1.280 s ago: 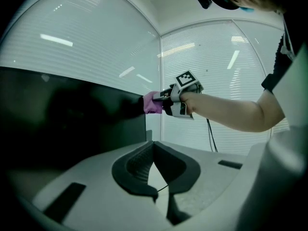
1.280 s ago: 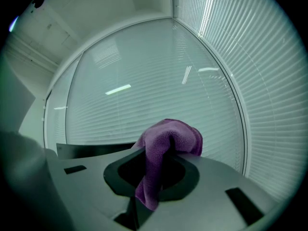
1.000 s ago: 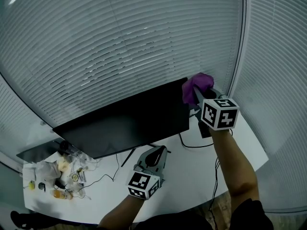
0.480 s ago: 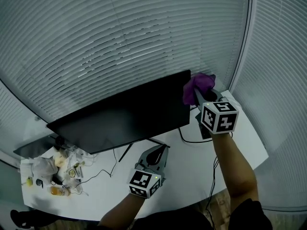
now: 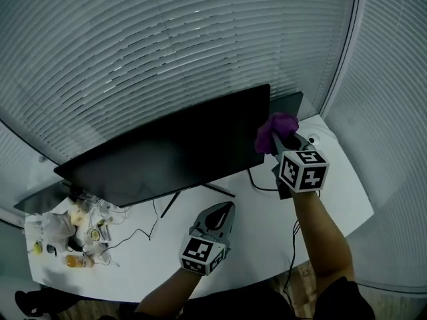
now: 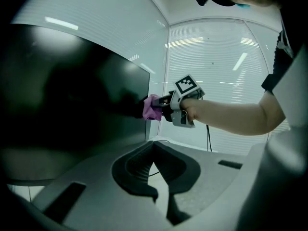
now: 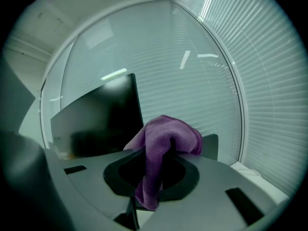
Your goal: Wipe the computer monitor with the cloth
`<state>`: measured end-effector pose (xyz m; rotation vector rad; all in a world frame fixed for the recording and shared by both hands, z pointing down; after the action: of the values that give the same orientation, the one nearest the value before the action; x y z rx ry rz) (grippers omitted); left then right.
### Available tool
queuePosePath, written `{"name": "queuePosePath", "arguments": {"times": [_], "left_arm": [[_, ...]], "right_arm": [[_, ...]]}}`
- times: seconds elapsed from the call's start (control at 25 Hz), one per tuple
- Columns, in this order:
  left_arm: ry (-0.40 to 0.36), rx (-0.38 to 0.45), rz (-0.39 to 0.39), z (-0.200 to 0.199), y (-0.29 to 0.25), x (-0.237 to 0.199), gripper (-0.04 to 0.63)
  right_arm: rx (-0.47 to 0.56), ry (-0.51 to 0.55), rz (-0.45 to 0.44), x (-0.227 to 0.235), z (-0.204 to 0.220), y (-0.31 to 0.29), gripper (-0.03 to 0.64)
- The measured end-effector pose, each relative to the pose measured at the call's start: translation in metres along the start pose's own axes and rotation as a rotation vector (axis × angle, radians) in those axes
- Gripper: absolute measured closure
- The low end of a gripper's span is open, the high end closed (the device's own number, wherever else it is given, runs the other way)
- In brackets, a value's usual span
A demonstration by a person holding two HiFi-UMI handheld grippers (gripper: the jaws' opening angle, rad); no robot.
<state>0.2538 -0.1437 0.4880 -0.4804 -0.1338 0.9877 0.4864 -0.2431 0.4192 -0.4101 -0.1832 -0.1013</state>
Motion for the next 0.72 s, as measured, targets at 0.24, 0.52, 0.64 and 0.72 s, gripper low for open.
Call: {"name": "queuePosePath", "arguments": {"times": [0.24, 0.52, 0.64, 0.72], "left_arm": [[0.028, -0.014, 0.008, 0.019, -0.01, -0.006, 0.592], [0.02, -0.07, 0.031, 0.034, -0.019, -0.002, 0.591], [0.015, -0.087, 0.035, 0.04, -0.02, -0.001, 0.591], [0.011, -0.086, 0.037, 0.045, -0.021, 0.001, 0.591]], "right_arm": [[-0.052, -0.027, 0.008, 0.01, 0.036, -0.019, 0.557], [-0.129, -0.035, 0.04, 0.022, 0.085, -0.035, 0.555], [-0.157, -0.052, 0.048, 0.025, 0.103, -0.043, 0.557], [-0.18, -0.061, 0.053, 0.026, 0.116, -0.046, 0.557]]}}
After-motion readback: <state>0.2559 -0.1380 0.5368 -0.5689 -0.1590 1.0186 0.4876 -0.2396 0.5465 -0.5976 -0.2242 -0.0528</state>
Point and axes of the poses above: the fingertips, and each gripper's own axes: y backward along the fingers, x to its right, z out of its underside, the point moved 6 cm from there along y, backward along the fingers, and after that the axes turned 11 degrees about -x, right-handed, at the moved point
